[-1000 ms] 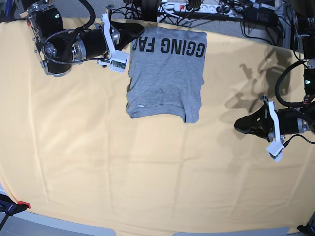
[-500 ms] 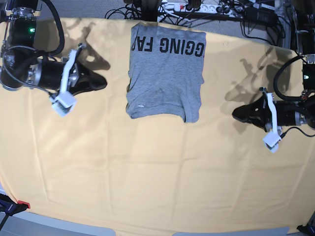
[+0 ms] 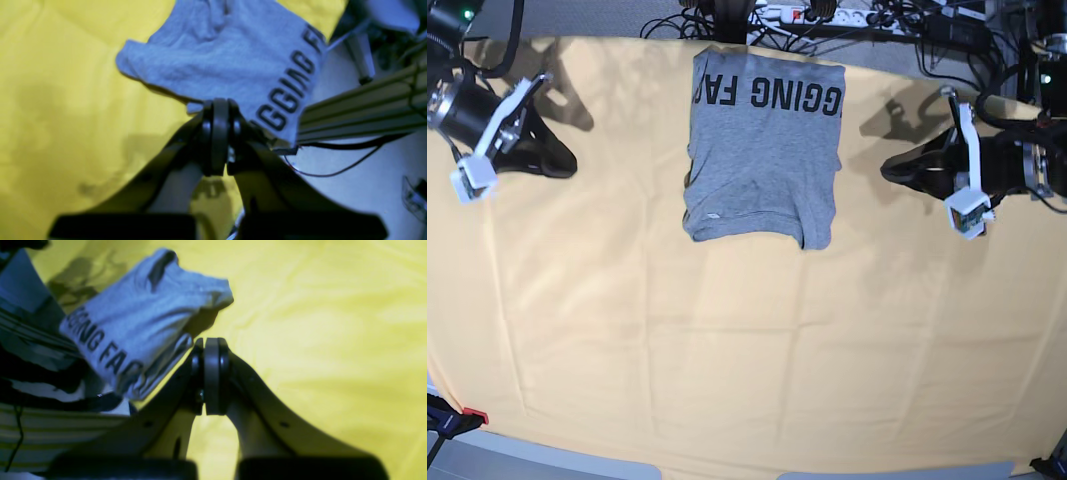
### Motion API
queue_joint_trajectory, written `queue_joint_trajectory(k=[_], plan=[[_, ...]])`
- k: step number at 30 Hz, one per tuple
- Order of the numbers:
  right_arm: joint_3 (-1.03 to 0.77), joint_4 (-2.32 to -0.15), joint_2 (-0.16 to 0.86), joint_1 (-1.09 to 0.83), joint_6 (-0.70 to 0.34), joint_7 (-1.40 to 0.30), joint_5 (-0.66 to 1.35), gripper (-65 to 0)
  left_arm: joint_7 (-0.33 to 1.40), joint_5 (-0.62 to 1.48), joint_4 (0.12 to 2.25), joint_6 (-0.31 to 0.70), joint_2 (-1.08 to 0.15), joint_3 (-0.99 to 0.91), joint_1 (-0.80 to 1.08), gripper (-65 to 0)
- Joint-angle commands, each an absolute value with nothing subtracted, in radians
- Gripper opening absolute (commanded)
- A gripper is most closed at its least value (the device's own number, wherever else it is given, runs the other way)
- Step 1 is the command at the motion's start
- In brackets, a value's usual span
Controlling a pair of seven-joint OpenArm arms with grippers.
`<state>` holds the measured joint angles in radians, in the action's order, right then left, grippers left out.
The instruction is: Layout the t-shirt on the table in an organized manner, then fold the t-shirt properly
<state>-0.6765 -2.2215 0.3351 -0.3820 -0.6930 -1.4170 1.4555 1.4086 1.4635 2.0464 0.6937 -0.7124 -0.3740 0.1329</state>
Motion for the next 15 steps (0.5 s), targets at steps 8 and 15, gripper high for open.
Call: queue_joint_trajectory(k=[8, 15], plan=[[-0.816, -2.356, 0.343, -0.686, -0.698, -1.396, 1.484, -65.0, 1.396, 1.484, 2.194, 0.687, -0.728, -0.599, 0.47, -65.0], [-0.97, -2.356, 0.318, -0.951, -0.698, -1.396, 1.484, -65.0, 1.396, 1.484, 2.269, 0.676, -0.709, -0.818, 0.86, -65.0]])
